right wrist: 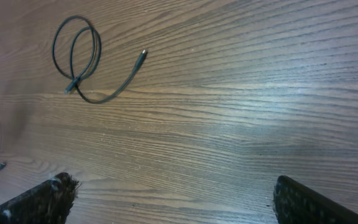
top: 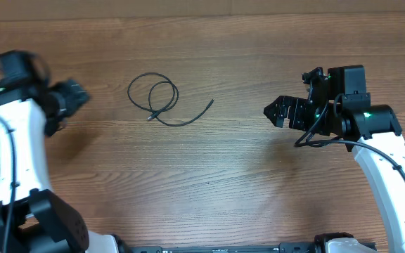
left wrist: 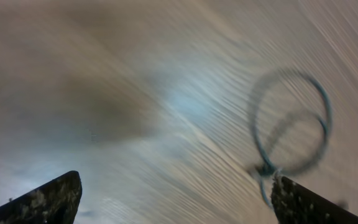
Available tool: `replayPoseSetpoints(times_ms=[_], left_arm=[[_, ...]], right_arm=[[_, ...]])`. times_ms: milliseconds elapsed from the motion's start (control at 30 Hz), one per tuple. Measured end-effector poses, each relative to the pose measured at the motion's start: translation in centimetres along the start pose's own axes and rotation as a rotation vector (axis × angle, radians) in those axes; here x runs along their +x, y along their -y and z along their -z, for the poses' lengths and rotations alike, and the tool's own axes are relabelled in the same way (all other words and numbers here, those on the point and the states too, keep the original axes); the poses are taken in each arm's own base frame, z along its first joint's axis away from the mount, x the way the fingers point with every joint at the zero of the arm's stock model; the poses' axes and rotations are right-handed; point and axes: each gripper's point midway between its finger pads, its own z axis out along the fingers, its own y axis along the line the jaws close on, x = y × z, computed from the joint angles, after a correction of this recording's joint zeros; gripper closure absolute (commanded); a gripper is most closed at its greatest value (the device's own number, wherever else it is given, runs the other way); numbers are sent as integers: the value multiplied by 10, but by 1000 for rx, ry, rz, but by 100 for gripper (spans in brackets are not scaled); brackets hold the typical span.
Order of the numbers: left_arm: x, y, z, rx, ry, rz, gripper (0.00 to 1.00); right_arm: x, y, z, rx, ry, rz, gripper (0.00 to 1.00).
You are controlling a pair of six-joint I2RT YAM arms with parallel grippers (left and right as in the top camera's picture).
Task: Untangle cables
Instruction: 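Lower the left gripper onto the last black cable coil and grasp it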
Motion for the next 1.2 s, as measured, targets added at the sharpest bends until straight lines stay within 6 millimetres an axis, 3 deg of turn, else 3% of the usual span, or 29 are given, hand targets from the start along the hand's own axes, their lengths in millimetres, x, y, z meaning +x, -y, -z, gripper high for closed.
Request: replayPoseSetpoints(times_ms=[200,333,467,567,667,733,933,1200], left_arm=[[39,88,-4,115,-9,-389,0],[65,120,9,90,-48,-556,0],[65,164,28,94,1,-694,0],[63,188,30,110,33,-754,0],[63,192,10,86,6,-774,0],[68,187,-15,48,-46,-782,3],[92,164,-91,-62,-233,-795,0],[104,155,-127,-94,-303,-814,0]], right_arm=[[0,0,0,0,0,0,0],[0,0,0,0,1,0,0],[-2,-1,0,-2,9,4,0],[-2,0,0,-2,6,4,0],[0,0,0,0,0,1,0],[1,0,0,1,-4,0,0],[1,0,0,1,-3,-1,0],[1,0,0,1,-3,-1,0]])
